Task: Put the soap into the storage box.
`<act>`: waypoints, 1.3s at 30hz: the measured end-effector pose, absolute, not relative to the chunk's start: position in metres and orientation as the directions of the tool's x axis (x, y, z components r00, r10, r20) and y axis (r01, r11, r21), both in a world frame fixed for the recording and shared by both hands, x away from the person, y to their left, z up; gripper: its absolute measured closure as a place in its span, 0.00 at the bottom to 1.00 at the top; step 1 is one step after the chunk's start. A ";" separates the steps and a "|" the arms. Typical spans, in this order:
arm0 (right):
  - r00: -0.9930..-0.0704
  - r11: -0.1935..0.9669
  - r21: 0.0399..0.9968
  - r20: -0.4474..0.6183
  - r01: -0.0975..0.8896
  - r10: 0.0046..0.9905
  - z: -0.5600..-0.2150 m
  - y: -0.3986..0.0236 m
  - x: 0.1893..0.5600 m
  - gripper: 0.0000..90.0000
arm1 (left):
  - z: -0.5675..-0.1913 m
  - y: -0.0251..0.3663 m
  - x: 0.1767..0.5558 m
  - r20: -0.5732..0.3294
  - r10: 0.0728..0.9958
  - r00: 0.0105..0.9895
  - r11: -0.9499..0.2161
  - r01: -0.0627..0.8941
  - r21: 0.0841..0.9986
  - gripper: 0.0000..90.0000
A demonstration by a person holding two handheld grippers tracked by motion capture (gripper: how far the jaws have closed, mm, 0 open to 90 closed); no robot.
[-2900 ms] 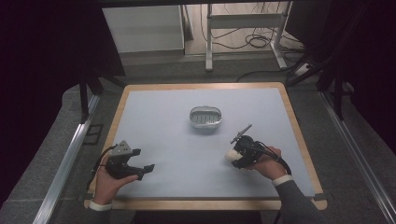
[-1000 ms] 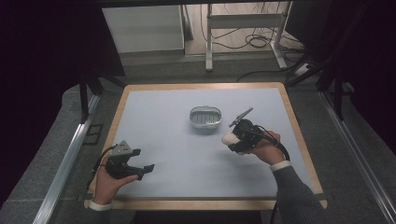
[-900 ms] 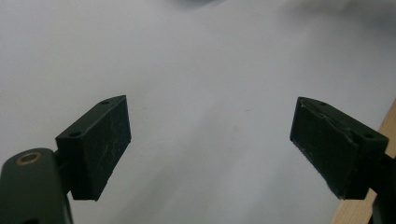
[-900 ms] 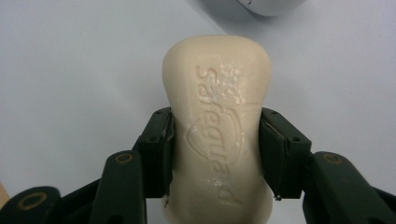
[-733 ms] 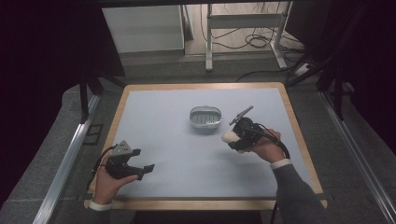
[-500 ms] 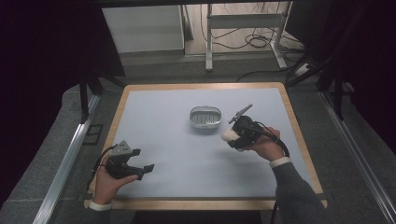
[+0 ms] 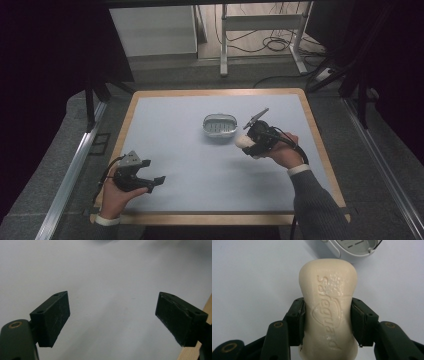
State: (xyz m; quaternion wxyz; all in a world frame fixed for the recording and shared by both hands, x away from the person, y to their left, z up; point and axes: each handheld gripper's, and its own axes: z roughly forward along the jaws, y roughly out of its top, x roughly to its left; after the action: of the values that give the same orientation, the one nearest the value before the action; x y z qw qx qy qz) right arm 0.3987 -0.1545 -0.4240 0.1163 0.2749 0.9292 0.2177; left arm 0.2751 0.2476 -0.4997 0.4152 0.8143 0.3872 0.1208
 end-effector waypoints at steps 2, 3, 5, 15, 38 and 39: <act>-0.820 0.752 0.471 -0.096 0.461 0.564 -0.423 -0.153 0.399 0.55 | -0.500 0.248 0.275 -0.125 0.731 0.671 -0.355 0.530 0.770 0.14; -0.822 0.754 0.472 -0.098 0.458 0.561 -0.423 -0.153 0.400 0.55 | -0.500 0.248 0.275 -0.125 0.731 0.671 -0.355 0.530 0.770 0.14; -0.822 0.753 0.472 -0.097 0.459 0.562 -0.422 -0.152 0.402 0.55 | -0.500 0.248 0.275 -0.125 0.731 0.671 -0.354 0.530 0.771 0.14; -0.826 0.757 0.474 -0.102 0.450 0.555 -0.419 -0.147 0.412 0.55 | -0.500 0.248 0.275 -0.125 0.731 0.670 -0.353 0.530 0.771 0.14; -0.828 0.761 0.480 -0.116 0.437 0.549 -0.417 -0.137 0.436 0.55 | -0.500 0.249 0.275 -0.130 0.730 0.671 -0.354 0.534 0.767 0.14; -0.826 0.758 0.480 -0.113 0.441 0.552 -0.417 -0.135 0.437 0.55 | -0.500 0.249 0.275 -0.130 0.730 0.671 -0.354 0.534 0.767 0.14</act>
State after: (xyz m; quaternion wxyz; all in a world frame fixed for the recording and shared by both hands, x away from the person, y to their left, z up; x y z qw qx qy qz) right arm 0.4366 -0.1354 -0.4165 0.1246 0.2672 0.9293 0.2226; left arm 0.2753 0.2486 -0.5000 0.4148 0.8144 0.3883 0.1181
